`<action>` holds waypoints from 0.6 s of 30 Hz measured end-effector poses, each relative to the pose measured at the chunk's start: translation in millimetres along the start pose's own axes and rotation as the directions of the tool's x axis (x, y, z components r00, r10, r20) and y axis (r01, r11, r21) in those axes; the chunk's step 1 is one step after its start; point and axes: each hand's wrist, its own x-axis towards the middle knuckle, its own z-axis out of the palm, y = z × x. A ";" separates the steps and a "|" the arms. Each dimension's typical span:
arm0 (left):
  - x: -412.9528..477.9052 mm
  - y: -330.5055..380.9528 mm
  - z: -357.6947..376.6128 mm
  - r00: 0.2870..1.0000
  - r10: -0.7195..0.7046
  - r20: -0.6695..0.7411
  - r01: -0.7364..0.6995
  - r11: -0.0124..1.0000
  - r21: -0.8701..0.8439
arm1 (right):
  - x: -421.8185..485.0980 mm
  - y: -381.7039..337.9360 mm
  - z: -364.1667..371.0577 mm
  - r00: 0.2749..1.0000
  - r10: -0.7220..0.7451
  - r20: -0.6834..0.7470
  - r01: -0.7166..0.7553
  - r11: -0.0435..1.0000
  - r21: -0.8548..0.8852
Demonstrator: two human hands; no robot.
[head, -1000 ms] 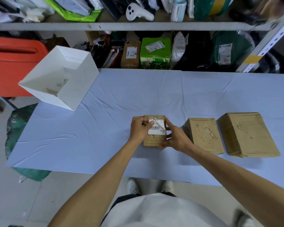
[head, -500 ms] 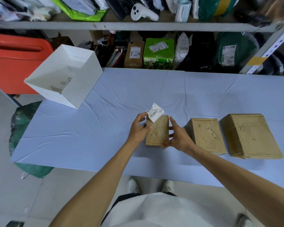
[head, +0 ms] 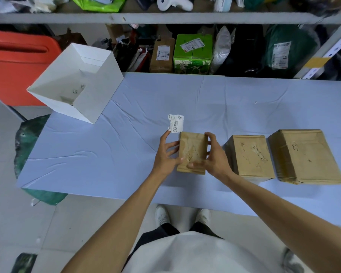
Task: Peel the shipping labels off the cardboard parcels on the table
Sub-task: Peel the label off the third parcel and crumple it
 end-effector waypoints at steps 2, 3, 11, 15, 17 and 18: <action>-0.9 -1.8 -1.7 1.000 0.003 -0.011 -0.003 1.000 0.008 | 1.3 -1.1 2.3 1.000 -0.007 -0.015 0.007 0.999 0.039; -1.0 -2.5 -2.7 1.000 0.001 -0.014 -0.001 1.000 0.005 | 2.4 -1.6 2.7 1.000 -0.009 -0.030 0.011 0.998 0.065; 1.9 -2.9 -5.3 1.000 -0.024 -0.008 0.023 0.999 -0.022 | 10.8 1.6 2.2 0.995 -0.026 -0.097 0.044 0.981 0.186; 2.7 -3.3 -6.9 0.999 -0.039 -0.002 0.039 0.998 -0.050 | 12.1 -2.6 3.1 1.000 0.025 -0.008 -0.025 0.999 -0.046; 2.2 -2.4 -5.3 0.999 -0.046 0.005 0.046 0.997 -0.064 | 9.3 -7.8 8.0 0.999 0.038 0.009 -0.035 0.972 -0.232; 1.9 -1.9 -4.7 0.999 -0.048 0.007 0.048 0.997 -0.067 | 8.7 -9.1 10.3 1.000 0.027 0.000 -0.026 0.963 -0.269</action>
